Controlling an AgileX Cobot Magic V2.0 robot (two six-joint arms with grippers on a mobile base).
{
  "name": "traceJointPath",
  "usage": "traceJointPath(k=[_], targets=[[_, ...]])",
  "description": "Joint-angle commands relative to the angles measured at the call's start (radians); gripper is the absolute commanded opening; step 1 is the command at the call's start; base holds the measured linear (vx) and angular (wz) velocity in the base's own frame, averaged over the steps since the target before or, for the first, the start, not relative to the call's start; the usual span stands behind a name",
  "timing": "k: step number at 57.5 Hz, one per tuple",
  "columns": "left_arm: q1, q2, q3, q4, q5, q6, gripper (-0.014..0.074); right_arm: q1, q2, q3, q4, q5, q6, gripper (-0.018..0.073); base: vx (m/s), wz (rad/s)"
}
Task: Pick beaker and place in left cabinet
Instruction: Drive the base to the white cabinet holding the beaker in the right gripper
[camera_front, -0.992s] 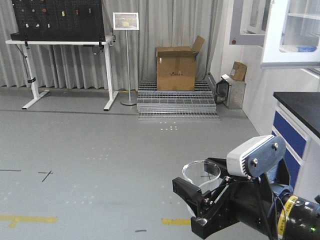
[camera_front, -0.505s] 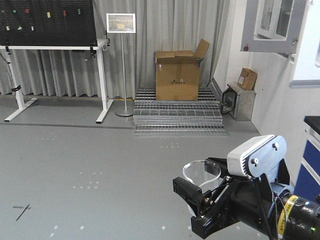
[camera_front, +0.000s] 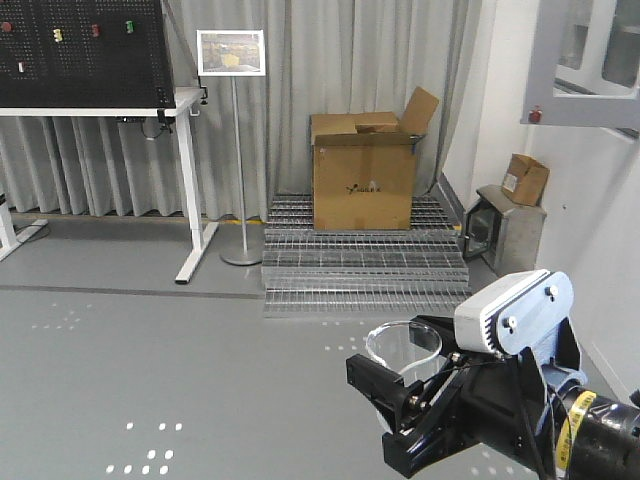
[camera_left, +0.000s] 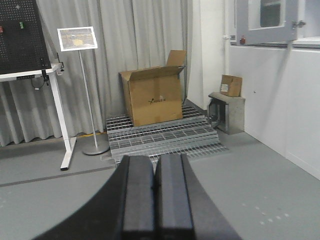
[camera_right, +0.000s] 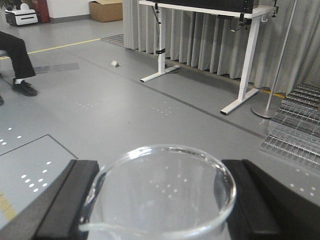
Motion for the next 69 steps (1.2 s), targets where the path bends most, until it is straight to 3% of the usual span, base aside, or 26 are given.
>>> traceJointPath(k=[1, 69], targets=[[-0.004, -0.018, 0.016, -0.008, -0.084, -0.003, 0.0001, -0.004, -0.02, -0.03, 0.016, -0.055, -0.006, -0.0004, 0.74, 0.04], [-0.004, -0.018, 0.016, -0.008, -0.084, -0.003, 0.0001, -0.004, -0.02, -0.03, 0.016, -0.055, -0.006, -0.0004, 0.69, -0.07]])
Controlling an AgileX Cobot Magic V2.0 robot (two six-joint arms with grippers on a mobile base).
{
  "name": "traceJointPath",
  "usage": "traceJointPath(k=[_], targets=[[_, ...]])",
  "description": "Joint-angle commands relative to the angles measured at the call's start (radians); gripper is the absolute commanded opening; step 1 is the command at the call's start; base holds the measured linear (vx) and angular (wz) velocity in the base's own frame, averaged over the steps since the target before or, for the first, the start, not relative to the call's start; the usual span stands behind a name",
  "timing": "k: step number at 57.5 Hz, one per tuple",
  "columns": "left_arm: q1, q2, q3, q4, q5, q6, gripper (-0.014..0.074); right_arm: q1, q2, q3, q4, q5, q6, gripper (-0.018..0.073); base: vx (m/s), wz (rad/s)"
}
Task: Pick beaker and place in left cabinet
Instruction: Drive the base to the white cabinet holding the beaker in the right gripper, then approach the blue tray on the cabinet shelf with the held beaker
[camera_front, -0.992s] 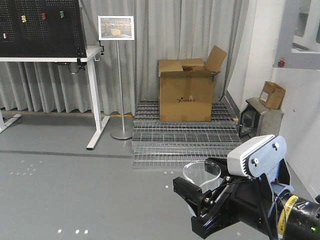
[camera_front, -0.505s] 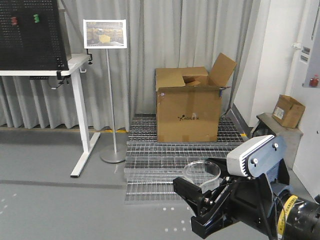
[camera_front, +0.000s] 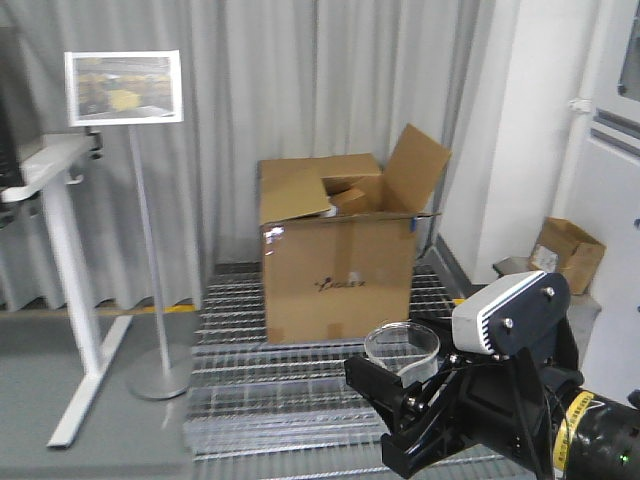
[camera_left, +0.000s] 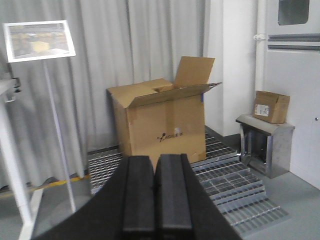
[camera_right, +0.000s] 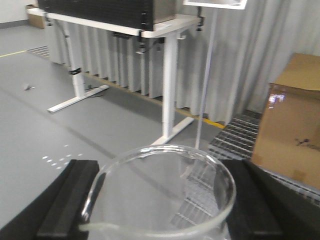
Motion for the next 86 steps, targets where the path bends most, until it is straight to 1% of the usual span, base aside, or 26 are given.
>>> traceJointPath(k=[1, 17, 38, 59, 86], targets=[[-0.004, -0.018, 0.016, -0.008, -0.084, -0.003, 0.0001, -0.004, -0.023, -0.03, 0.016, -0.056, -0.006, -0.0004, 0.61, -0.36], [-0.004, -0.018, 0.016, -0.008, -0.084, -0.003, 0.0001, -0.004, -0.023, -0.03, 0.016, -0.056, -0.006, -0.0004, 0.57, -0.52], [-0.004, -0.018, 0.016, -0.008, -0.084, -0.003, 0.0001, -0.004, -0.023, -0.03, 0.016, -0.056, -0.006, -0.0004, 0.47, -0.82], [-0.004, -0.018, 0.016, -0.008, -0.084, -0.003, 0.0001, -0.004, -0.023, -0.03, 0.016, -0.056, -0.006, -0.0004, 0.35, -0.78], [-0.004, -0.018, 0.016, -0.008, -0.084, -0.003, 0.0001, -0.004, -0.023, -0.03, 0.016, -0.056, -0.006, -0.0004, 0.29, -0.61]])
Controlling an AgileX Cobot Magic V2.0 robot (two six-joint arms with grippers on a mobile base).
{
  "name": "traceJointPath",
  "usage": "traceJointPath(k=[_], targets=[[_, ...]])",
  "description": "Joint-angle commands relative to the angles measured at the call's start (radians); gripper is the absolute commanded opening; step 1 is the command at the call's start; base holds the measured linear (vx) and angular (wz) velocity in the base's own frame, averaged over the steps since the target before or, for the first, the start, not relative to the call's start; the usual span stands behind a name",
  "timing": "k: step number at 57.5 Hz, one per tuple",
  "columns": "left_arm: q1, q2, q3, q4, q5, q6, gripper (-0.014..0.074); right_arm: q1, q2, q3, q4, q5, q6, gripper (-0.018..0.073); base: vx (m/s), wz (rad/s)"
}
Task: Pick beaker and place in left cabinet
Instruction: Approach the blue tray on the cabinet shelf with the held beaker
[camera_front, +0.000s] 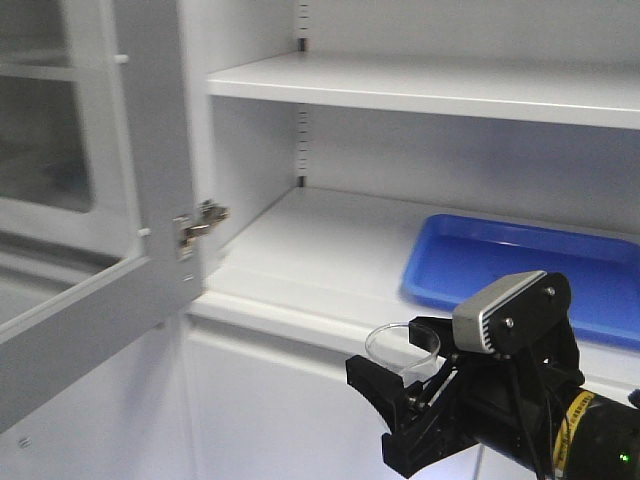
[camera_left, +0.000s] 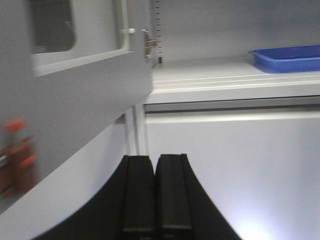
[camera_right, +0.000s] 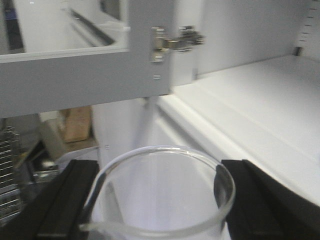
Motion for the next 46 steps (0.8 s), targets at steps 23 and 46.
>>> traceJointPath(k=[23, 46], targets=[[-0.004, -0.018, 0.016, -0.008, -0.084, -0.003, 0.0001, -0.004, -0.025, -0.03, 0.016, -0.056, -0.006, -0.0004, 0.27, -0.54], [-0.004, -0.018, 0.016, -0.008, -0.084, -0.003, 0.0001, -0.004, -0.025, -0.03, 0.016, -0.056, -0.006, -0.0004, 0.21, -0.37]])
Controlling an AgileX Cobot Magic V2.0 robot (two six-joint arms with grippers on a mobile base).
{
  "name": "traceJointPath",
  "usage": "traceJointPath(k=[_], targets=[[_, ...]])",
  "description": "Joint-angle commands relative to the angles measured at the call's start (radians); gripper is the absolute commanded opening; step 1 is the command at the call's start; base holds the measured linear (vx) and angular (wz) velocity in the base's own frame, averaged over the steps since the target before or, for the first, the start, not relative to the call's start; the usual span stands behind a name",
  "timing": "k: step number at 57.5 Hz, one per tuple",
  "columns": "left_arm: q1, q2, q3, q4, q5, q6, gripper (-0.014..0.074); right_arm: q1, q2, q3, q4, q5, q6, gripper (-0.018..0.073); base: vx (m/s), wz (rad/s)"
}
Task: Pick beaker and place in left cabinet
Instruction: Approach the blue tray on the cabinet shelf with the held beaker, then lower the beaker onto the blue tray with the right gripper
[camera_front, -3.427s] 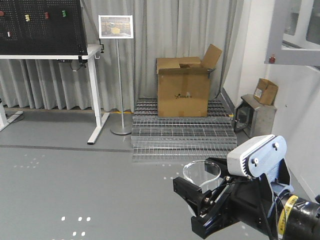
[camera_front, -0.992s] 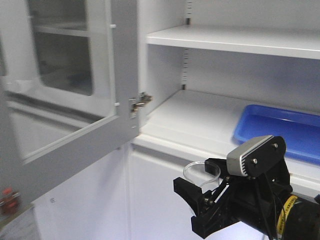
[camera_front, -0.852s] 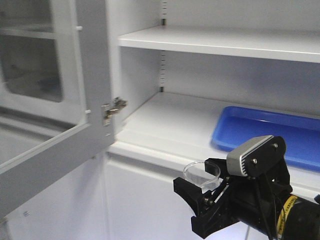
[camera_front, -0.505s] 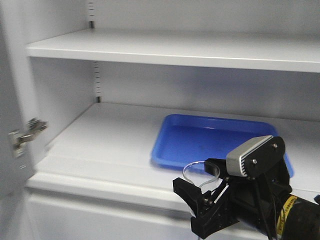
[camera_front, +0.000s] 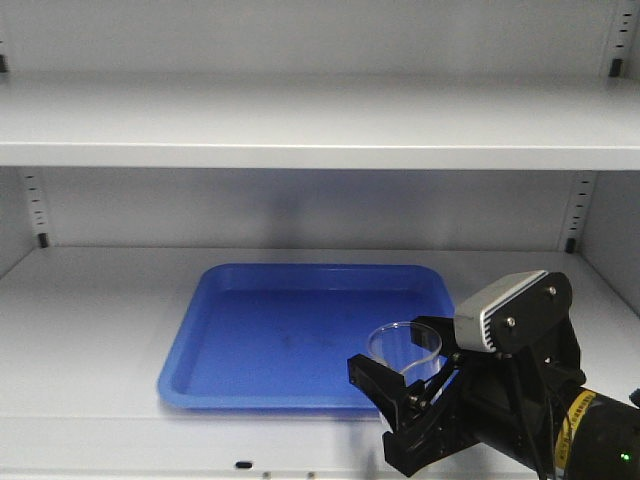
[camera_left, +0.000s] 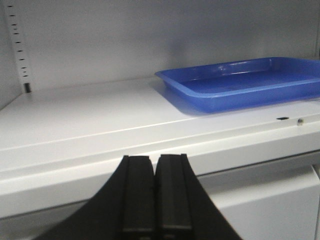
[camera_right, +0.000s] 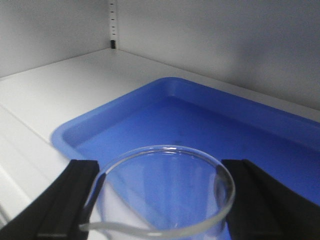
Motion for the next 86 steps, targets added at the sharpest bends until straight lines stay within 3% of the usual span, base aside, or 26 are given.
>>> traceJointPath(k=[1, 44, 54, 62, 72, 86], targets=[[-0.004, -0.018, 0.016, -0.008, -0.084, -0.003, 0.0001, -0.004, -0.025, -0.03, 0.016, -0.056, -0.006, -0.0004, 0.15, -0.24], [-0.004, -0.018, 0.016, -0.008, -0.084, -0.003, 0.0001, -0.004, -0.025, -0.03, 0.016, -0.067, -0.005, -0.0004, 0.04, -0.07], [-0.004, -0.018, 0.016, -0.008, -0.084, -0.003, 0.0001, -0.004, -0.011, -0.034, 0.031, -0.125, 0.052, -0.0004, 0.0, 0.0], [-0.004, -0.018, 0.016, -0.008, -0.084, -0.003, 0.0001, -0.004, 0.102, -0.068, 0.148, -0.232, 0.015, -0.0004, 0.0, 0.0], [-0.004, -0.018, 0.016, -0.008, -0.084, -0.003, 0.0001, -0.004, 0.306, -0.211, 0.257, -0.342, -0.149, -0.0004, 0.0, 0.0], [-0.004, -0.018, 0.016, -0.008, -0.084, -0.003, 0.0001, -0.004, 0.512, -0.427, 0.26, -0.354, -0.205, -0.0004, 0.0, 0.0]])
